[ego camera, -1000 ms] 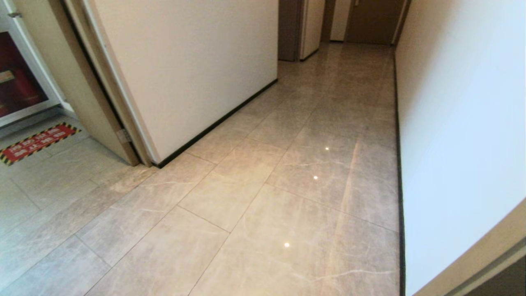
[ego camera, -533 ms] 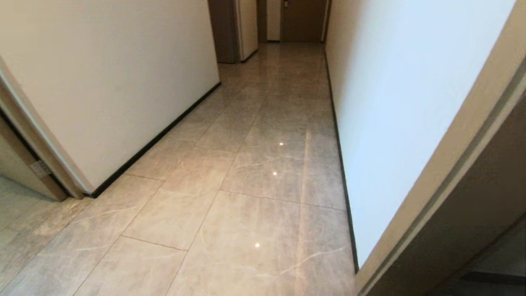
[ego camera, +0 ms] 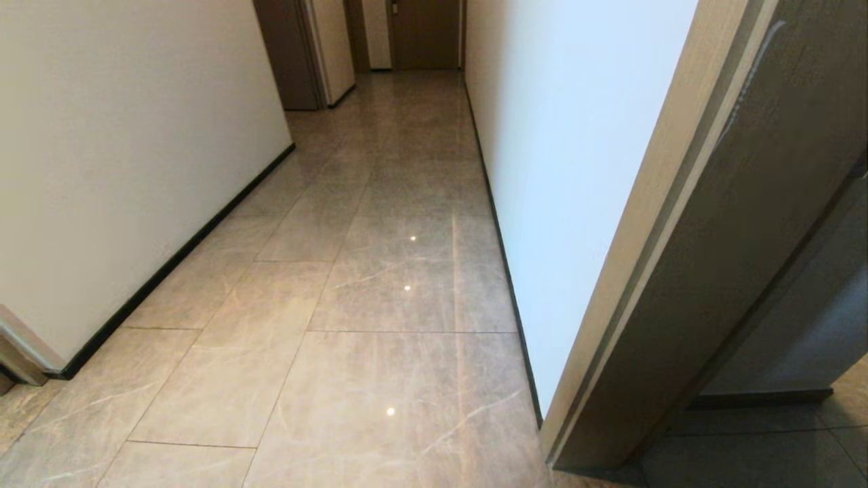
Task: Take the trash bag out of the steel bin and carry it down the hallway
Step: Put the trash bag at the door
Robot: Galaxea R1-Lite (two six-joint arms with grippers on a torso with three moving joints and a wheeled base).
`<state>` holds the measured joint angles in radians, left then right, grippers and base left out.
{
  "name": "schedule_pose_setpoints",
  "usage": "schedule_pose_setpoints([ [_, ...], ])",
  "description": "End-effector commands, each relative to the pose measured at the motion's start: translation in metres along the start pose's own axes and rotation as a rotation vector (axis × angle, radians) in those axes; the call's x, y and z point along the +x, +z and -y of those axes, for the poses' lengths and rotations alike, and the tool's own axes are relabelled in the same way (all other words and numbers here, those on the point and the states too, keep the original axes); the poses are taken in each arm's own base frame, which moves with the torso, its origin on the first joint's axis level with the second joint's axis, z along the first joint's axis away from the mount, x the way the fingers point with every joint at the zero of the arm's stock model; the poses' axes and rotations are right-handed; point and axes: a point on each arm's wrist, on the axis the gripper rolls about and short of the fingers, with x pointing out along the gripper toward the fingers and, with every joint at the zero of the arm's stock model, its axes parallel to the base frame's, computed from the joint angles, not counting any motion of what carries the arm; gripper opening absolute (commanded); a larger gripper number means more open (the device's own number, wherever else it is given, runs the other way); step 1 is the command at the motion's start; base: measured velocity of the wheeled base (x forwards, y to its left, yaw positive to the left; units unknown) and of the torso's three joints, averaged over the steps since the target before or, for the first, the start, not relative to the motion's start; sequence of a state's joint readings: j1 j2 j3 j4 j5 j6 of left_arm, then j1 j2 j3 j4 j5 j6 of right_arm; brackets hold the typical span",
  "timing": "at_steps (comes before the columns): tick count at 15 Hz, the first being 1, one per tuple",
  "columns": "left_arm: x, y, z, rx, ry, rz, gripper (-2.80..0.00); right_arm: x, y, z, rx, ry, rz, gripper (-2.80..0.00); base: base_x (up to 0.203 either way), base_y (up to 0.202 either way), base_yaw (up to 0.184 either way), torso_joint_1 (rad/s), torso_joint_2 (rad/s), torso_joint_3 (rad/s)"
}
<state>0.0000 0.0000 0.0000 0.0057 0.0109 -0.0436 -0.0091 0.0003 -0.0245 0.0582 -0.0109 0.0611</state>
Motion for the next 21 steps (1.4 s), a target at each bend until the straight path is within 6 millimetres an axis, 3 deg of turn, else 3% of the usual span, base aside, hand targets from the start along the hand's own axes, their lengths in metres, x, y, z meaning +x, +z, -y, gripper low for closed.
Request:
schedule_pose_setpoints([
  [1, 0.000, 0.000, 0.000, 0.002, 0.000, 0.000, -2.80, 0.000, 0.000, 0.000, 0.000, 0.000, 0.002, -2.80, 0.000, 0.000, 0.000, 0.000, 0.00, 0.000],
  [7, -0.001, 0.003, 0.000, 0.014, -0.002, 0.008, -2.80, 0.000, 0.000, 0.000, 0.000, 0.000, 0.002, -2.80, 0.000, 0.000, 0.000, 0.000, 0.00, 0.000],
  [10, -0.005, 0.040, 0.002, 0.022, -0.031, 0.015, -2.80, 0.000, 0.000, 0.000, 0.000, 0.000, 0.002, -2.80, 0.000, 0.000, 0.000, 0.000, 0.00, 0.000],
  [12, 0.002, 0.083, 0.005, 0.008, -0.078, -0.011, -2.80, 0.000, 0.000, 0.000, 0.000, 0.000, 0.003, -2.80, 0.000, 0.000, 0.000, 0.000, 0.00, 0.000],
  [14, 0.027, 0.123, 0.008, -0.001, -0.108, -0.086, -2.80, 0.000, 0.000, 0.000, 0.000, 0.000, 0.002, -2.80, 0.000, 0.000, 0.000, 0.000, 0.00, 0.000],
  [17, 0.095, 0.162, 0.014, 0.029, -0.181, -0.269, -2.80, 0.000, 0.000, 0.000, 0.000, 0.000, 0.002, -2.80, 0.000, 0.000, 0.000, 0.000, 0.00, 0.000],
  [21, 0.195, 0.166, 0.028, 0.141, -0.295, -0.518, -2.80, 0.000, 0.000, 0.000, 0.000, 0.000, 0.002, -2.80, 0.000, 0.000, 0.000, 0.000, 0.00, 0.000],
])
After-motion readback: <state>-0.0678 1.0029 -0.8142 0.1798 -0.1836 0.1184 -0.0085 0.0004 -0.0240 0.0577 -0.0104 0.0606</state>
